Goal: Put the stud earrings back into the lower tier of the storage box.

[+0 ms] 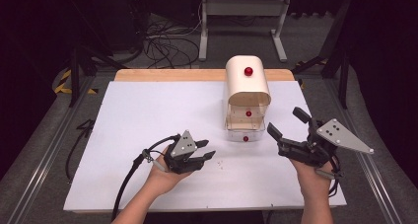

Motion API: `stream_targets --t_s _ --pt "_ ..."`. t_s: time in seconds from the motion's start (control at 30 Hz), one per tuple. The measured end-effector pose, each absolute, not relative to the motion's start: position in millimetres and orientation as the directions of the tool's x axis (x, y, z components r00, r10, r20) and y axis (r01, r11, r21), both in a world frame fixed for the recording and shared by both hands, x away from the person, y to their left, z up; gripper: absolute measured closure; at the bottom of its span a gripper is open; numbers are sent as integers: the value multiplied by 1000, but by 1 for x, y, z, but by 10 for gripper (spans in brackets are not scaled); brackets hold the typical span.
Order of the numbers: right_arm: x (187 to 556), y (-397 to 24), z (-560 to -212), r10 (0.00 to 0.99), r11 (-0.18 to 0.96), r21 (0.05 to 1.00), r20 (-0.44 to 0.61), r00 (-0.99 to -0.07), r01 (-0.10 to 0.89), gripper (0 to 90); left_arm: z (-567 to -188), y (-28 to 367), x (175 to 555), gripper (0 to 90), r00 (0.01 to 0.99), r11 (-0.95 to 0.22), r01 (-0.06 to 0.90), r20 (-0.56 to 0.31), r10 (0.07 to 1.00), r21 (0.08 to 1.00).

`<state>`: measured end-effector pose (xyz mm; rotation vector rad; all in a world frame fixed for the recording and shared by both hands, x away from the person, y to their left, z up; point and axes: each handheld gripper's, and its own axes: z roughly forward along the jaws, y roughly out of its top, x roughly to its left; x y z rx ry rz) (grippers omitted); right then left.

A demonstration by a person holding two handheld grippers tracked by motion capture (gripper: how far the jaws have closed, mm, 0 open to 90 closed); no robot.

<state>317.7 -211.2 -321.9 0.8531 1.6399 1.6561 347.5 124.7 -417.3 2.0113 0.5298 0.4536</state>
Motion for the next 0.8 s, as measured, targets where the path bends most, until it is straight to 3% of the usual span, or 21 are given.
stream_targets --t_s 0.8 --pt "318 -214 -322 808 -3 1000 1 -589 -3 93 -435 108 352 634 852 -468 197 86 517 861"
